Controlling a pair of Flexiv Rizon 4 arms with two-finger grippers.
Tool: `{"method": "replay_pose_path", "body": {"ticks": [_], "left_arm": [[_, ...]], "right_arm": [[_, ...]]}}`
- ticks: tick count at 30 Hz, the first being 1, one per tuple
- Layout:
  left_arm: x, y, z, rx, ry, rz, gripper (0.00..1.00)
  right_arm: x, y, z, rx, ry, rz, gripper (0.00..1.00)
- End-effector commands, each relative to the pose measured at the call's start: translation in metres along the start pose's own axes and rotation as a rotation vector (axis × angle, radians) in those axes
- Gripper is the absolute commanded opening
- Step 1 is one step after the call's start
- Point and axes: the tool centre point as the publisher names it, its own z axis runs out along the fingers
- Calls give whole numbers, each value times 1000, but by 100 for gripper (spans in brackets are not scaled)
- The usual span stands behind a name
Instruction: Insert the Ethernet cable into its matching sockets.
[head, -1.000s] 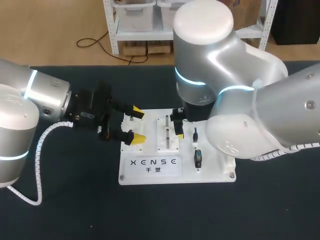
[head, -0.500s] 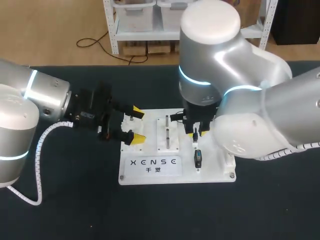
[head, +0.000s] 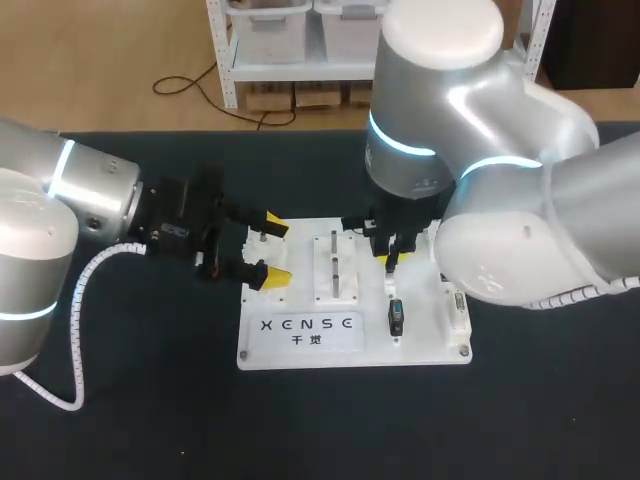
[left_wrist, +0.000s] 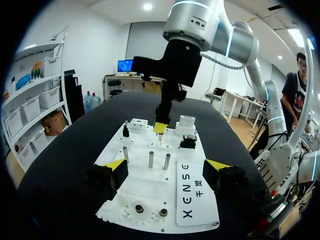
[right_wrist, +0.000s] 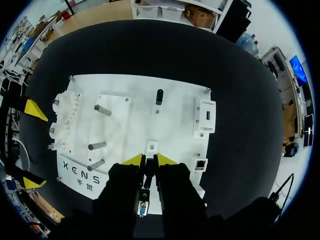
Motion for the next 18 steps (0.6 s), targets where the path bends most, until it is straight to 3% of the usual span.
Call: {"method": "replay_pose_path", "body": {"ticks": [1,10,18], "left_arm": [[1,1,1,1,-2,1,100],[1,1,1,1,-2,1,100],[1,1,1,1,-2,1,100]], "right_arm": [[5,-13,-19,3,-1,-1,0],[13,-51,-13,60,25,44,0],[11,-68,-5,95,5,58,0]]}}
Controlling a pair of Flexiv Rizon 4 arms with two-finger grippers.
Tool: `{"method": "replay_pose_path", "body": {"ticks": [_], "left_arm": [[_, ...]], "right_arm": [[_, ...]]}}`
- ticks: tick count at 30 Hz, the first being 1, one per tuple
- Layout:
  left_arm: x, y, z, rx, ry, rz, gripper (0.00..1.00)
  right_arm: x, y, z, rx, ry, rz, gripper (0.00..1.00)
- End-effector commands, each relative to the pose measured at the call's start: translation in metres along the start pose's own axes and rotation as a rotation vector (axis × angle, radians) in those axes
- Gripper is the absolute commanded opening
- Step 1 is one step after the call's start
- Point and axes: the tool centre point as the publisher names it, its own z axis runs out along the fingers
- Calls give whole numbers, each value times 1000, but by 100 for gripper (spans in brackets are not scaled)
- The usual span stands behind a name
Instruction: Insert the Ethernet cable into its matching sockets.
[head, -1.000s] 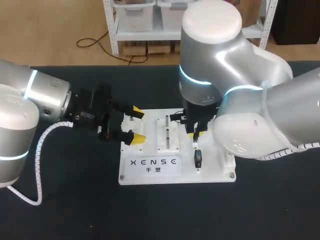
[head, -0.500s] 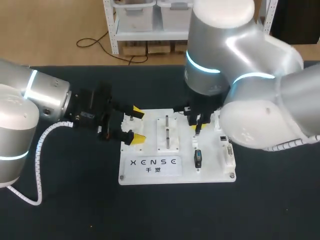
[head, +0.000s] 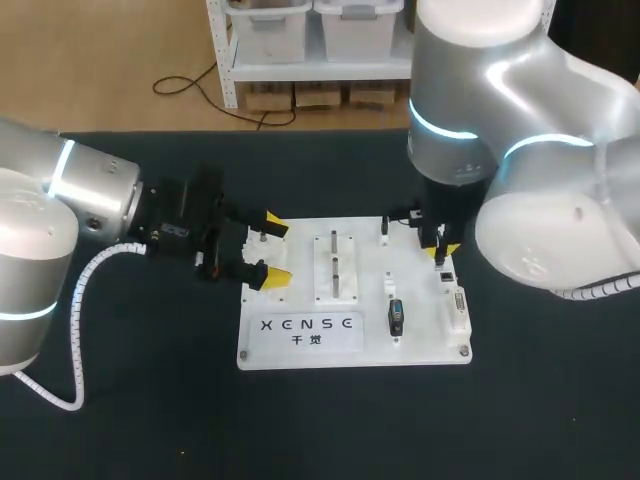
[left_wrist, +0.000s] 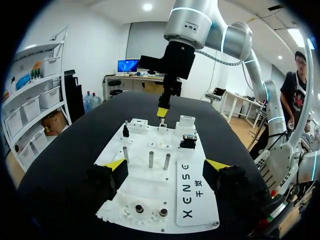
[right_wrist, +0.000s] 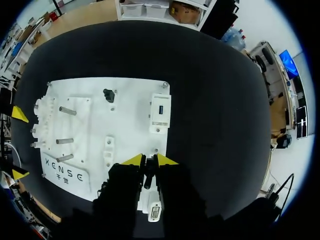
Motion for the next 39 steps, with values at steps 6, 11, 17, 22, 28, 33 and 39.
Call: {"method": "replay_pose_path", "body": {"ticks": [6,11,17,22,28,33,39], "left_arm": [[1,1,1,1,-2,1,100],[1,1,1,1,-2,1,100],[1,1,1,1,-2,1,100],[1,1,1,1,-2,1,100],[1,1,1,1,-2,1,100],[1,1,1,1,-2,1,100],[1,1,1,1,-2,1,100]], "right_arm": [[5,-6,8,3,-6,7,0],[5,-8,9,11,-10,1,0],[6,-11,12,19,-4,-4,0],[5,-13,13,21,-3,-1,0],[3,-12,16,13,-5,-1,0],[2,-9,16,5,-5,-4,0],[3,-9,18,2,-3,-4,0]]}}
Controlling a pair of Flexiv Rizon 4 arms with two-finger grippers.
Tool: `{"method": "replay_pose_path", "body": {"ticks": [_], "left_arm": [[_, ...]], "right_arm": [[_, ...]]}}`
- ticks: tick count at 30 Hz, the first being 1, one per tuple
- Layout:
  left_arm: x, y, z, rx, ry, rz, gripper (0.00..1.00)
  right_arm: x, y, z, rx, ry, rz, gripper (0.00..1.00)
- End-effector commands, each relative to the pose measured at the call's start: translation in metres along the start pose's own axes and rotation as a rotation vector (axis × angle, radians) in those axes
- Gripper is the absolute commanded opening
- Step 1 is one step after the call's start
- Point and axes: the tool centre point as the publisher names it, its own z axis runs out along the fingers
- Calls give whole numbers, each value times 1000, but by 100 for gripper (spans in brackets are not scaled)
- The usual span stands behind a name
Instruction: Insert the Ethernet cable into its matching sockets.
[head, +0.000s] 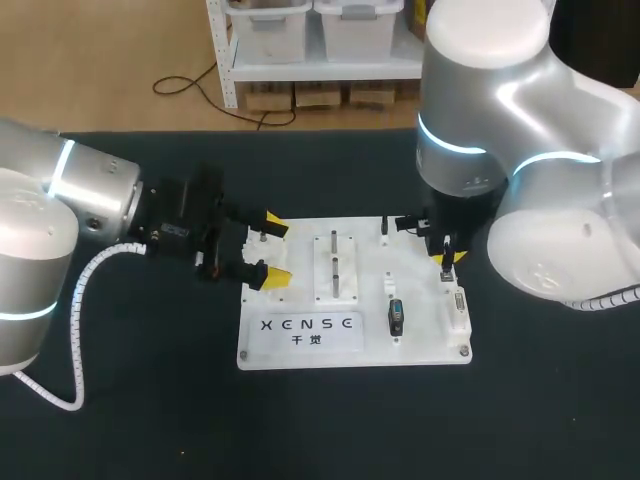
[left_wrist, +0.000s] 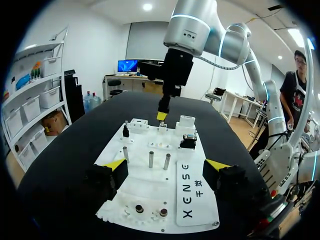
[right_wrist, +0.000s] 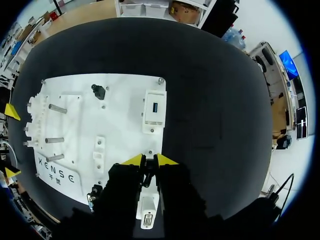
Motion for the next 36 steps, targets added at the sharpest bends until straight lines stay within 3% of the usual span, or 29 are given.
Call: {"method": "replay_pose_path", "body": {"ticks": [1,36], "left_arm": [[1,1,1,1,-2,1,100],[1,1,1,1,-2,1,100]], "right_arm": [[1,-1,2,1,0,2,0],[6,-4,24,4,-3,4,0]]}}
